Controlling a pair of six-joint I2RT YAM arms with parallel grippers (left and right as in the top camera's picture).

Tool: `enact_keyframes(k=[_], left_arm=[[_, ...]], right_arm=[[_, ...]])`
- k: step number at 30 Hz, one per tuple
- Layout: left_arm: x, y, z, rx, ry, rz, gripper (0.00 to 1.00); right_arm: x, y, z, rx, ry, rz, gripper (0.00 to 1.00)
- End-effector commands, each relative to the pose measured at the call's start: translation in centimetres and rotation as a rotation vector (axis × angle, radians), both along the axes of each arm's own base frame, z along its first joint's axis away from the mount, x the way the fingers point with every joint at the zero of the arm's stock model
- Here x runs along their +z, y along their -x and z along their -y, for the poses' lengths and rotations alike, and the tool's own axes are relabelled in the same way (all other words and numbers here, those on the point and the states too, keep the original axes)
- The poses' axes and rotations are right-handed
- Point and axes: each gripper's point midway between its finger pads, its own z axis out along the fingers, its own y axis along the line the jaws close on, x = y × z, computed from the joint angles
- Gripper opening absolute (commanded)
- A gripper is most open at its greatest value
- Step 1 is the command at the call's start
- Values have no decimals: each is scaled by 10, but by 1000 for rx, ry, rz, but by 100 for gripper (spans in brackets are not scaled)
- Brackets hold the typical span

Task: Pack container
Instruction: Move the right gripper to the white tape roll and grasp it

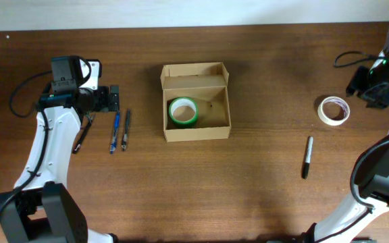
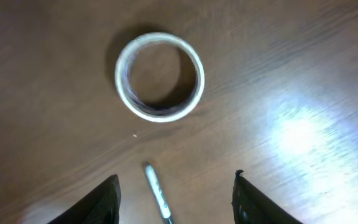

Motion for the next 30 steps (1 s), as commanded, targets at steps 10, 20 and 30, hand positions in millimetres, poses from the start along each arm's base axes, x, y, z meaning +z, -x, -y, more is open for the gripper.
enact_keyframes(k=[10, 20, 30], left_arm=[[3, -4, -2, -14, -12, 8, 99], [3, -4, -2, -14, -12, 8, 99], [3, -4, -2, -14, -12, 8, 99]], right_arm=[[-102, 22, 24, -113, -54, 25, 67], [-124, 20, 20, -157, -67, 66, 66], [-123, 14, 24, -202, -57, 93, 58]])
